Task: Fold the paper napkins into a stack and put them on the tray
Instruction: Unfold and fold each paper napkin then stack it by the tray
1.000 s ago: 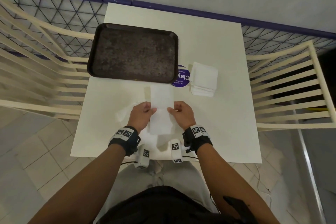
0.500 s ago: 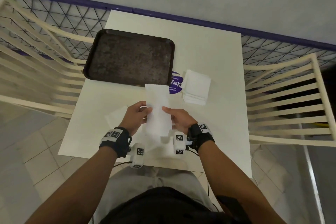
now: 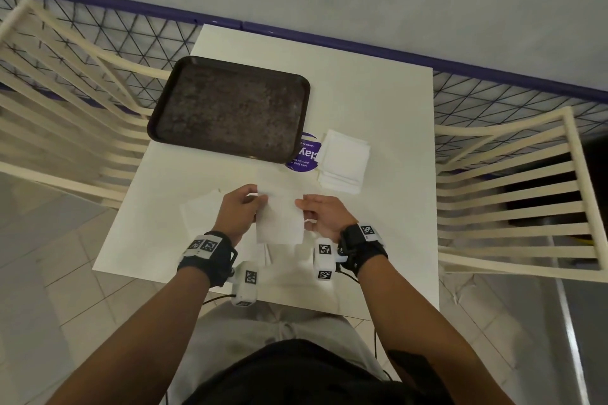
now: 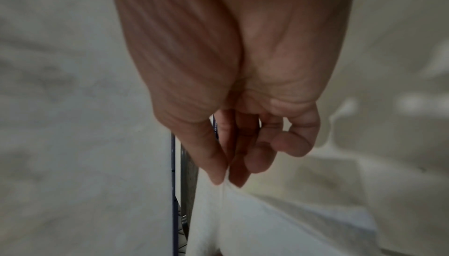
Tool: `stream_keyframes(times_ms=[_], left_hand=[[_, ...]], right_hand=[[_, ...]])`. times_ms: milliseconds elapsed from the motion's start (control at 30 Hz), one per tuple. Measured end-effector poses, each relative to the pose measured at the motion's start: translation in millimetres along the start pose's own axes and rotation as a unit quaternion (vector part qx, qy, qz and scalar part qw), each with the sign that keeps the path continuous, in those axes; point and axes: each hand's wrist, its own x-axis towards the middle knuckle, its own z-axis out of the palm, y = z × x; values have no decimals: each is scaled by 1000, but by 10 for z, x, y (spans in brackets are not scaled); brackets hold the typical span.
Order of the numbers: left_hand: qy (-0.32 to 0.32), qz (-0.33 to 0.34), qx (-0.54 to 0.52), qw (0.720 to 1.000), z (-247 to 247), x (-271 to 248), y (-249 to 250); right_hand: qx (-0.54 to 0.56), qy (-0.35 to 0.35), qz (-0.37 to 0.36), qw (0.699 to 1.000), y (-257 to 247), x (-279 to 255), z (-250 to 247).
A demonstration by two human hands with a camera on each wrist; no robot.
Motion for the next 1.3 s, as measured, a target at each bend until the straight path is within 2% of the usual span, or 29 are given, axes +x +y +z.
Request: stream_keyframes(times_ms=[200, 333, 467, 667, 800, 933, 1000, 1100, 1300], left_hand=[[-24, -1, -58, 998, 76, -72, 71], [-33, 12, -42, 998, 21, -43, 110], [-37, 26, 0, 999, -49, 1, 119], [-28, 26, 16, 999, -134, -13, 114], [-28, 36, 1, 999, -162, -17, 113], [-43, 48, 5, 998, -184, -19, 105], [-46, 59, 11, 997, -195, 1, 82], [-26, 69, 25, 997, -227, 63, 22], [30, 101, 118, 987, -252, 207, -58]], right_hand=[[7, -21, -32, 999, -87, -126, -24], [-8, -31, -45, 998, -87, -179, 19], [-13, 12, -46, 999, -80, -202, 73], [-41, 37, -84, 995, -88, -229, 168], [-181, 84, -170, 965, -86, -177, 227], [-302, 77, -242, 919, -76, -89, 348], [-325, 72, -261, 906, -76, -70, 414], [-328, 83, -278, 899, -76, -63, 463], [-298, 123, -254, 912, -85, -47, 433]])
